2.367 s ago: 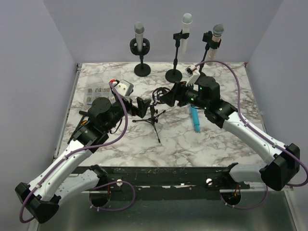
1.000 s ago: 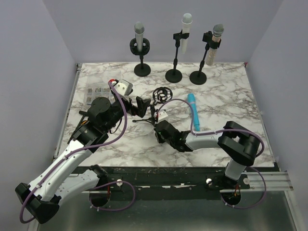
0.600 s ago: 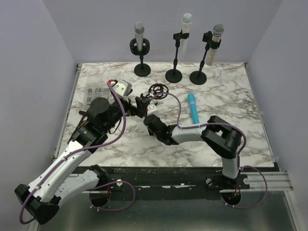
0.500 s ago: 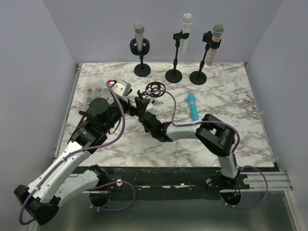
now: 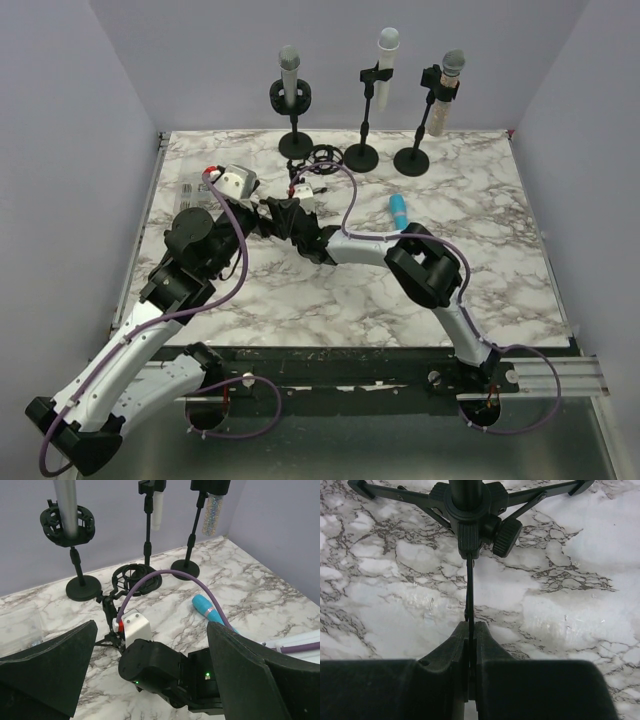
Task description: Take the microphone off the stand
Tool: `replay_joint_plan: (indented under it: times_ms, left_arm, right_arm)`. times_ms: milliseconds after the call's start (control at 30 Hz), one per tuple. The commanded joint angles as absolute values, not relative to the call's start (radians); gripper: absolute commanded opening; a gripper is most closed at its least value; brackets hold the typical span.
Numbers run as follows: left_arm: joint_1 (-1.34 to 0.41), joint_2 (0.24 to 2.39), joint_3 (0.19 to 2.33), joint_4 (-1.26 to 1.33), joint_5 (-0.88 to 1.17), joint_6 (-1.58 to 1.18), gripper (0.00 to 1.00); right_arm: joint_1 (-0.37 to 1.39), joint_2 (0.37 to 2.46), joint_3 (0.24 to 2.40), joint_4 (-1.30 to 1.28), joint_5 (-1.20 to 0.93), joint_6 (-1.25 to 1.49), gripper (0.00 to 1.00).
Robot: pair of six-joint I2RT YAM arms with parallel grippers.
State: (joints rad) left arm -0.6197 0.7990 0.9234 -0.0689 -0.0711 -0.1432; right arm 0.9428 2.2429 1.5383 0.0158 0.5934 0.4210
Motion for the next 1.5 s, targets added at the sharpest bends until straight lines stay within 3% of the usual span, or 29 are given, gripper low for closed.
replay_joint_plan:
  times_ms: [0,67,300,400,733,1000,1233,1467]
  left_arm:
    - [-0.598,0.789,0.93,-0.065,-0.106,-0.154,0.94]
    - [-0.59,0.794,0.93,-0.064,-0.101,-0.162,0.94]
    - [-0.583,0.803,0.93,-0.064,-0.087,-0.177,0.94]
    - [-0.58,0.8,0.931,-0.064,-0.07,-0.187,0.94]
    - [-0.576,0.794,0.929,-0.063,-0.078,-0.181,0.94]
    - [-0.577,0.801,0.93,-0.065,-0.061,-0.18,0.94]
    - [-0.576,0.801,0.925,-0.047,-0.015,-0.183,0.94]
    - [-0.576,0.808,0.929,-0.055,-0.031,-0.176,0.94]
  right_arm:
    - [0.947,2.305,1.63,-0.081,0.647,0.487,0.07]
    - [0.948,2.307,1.635,-0.078,0.623,0.489,0.09]
    - [0.948,2.215,1.596,-0.073,0.569,0.449,0.57]
    - [0.947,2.129,1.529,-0.064,0.562,0.433,0.68]
    - [0.905,1.723,1.173,-0.04,0.609,0.415,0.7]
    - [0.576,1.462,0.966,-0.01,0.491,0.426,0.75]
    - [0.329,1.426,1.054,0.097,0.338,0.484,0.82]
    - [0.143,1.605,1.291,0.138,0.245,0.492,0.84]
